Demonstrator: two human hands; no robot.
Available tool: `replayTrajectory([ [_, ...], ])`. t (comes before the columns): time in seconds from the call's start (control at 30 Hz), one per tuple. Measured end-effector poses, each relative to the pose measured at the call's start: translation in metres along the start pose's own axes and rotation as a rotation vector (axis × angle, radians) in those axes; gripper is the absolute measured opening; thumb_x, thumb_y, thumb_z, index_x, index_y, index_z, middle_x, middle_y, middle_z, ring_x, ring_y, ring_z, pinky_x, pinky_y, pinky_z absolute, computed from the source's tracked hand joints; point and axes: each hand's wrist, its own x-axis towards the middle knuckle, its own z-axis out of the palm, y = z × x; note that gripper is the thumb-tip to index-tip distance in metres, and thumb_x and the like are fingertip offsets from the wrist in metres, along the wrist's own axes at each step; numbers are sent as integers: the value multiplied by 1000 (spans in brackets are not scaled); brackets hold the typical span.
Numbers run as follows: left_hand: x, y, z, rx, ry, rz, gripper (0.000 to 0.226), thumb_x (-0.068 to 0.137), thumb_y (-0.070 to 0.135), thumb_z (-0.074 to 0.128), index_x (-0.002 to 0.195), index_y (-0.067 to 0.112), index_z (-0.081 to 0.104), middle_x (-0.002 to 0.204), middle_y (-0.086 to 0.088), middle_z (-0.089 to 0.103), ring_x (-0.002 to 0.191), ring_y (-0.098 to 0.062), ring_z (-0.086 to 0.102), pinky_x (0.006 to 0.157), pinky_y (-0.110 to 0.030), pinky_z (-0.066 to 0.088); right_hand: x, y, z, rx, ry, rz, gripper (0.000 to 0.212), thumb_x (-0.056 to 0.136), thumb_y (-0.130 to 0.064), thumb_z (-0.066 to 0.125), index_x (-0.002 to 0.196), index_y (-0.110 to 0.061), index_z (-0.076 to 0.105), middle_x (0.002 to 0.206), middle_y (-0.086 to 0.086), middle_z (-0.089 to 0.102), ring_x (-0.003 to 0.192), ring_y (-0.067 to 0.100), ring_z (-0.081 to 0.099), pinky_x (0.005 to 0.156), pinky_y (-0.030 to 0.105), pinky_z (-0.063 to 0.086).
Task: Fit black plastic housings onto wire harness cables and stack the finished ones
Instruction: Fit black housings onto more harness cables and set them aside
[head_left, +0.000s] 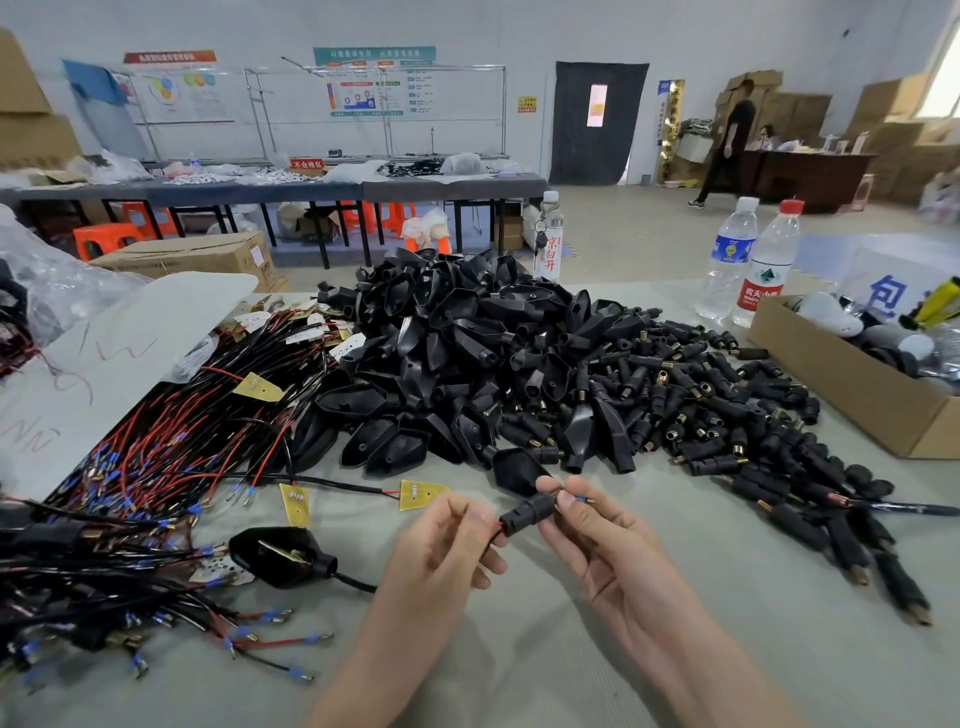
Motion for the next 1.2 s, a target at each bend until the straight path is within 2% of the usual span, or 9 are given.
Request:
replayTrajectory([
  [0.1,-1,-1,-2,-30,-29,-7,25,103,21,45,93,5,61,88,-7,73,73,-21,71,65,-26,55,1,1,-1,-10,8,-2,21,77,1,69,98,-1,69,115,17,73,95,21,75,69,24,60],
  [0.23,2,-5,-2,-19,-43,3,23,96,31,56,92,9,62,90,-3,74,76,-20,73,65,-25,55,2,0,-3,25,24,30,12,78,0,70,85,-4,78,115,16,73,101,23,73,72,25,62],
  [0.33,2,-7,-1,-9,-10,18,20,92,44,63,82,26,65,86,-3,74,75,-19,73,64,-23,53,1,3,-2,73,51,43,25,77,1,71,103,1,71,115,16,73,100,22,74,69,24,61],
  [0.43,2,-10,3,26,33,38,16,89,42,62,77,33,63,83,2,73,73,-17,72,60,-21,52,1,4,0,111,71,54,34,75,2,71,108,2,66,114,17,73,98,23,74,66,24,61],
  [0.6,2,-14,3,54,115,55,19,97,29,58,80,20,59,80,3,72,62,-18,69,55,-23,51,-1,7,0,100,34,100,30,76,4,71,106,4,68,115,21,72,102,27,73,68,27,62],
  [0.73,0,-9,2,44,98,42,28,95,39,54,85,14,63,75,-1,72,66,-16,69,60,-22,52,1,7,-1,78,41,82,25,76,4,71,101,2,70,115,20,72,98,24,74,67,26,61],
  [0.87,1,-5,1,-9,82,26,19,100,27,53,92,12,62,86,0,74,70,-20,70,63,-23,54,3,5,-3,88,56,63,24,75,4,71,99,1,72,115,19,72,97,23,74,66,24,61],
  [1.07,1,-9,1,74,55,34,15,97,20,60,84,12,59,71,-1,70,64,-15,68,60,-22,51,2,8,-2,85,43,84,14,74,4,72,85,-2,79,114,19,73,97,24,74,65,25,61],
  [1.2,2,-7,-1,16,65,8,15,98,19,57,89,8,62,78,-1,72,67,-17,69,60,-23,53,2,7,-1,93,42,77,17,75,4,70,91,1,76,115,20,72,97,25,74,64,25,61],
])
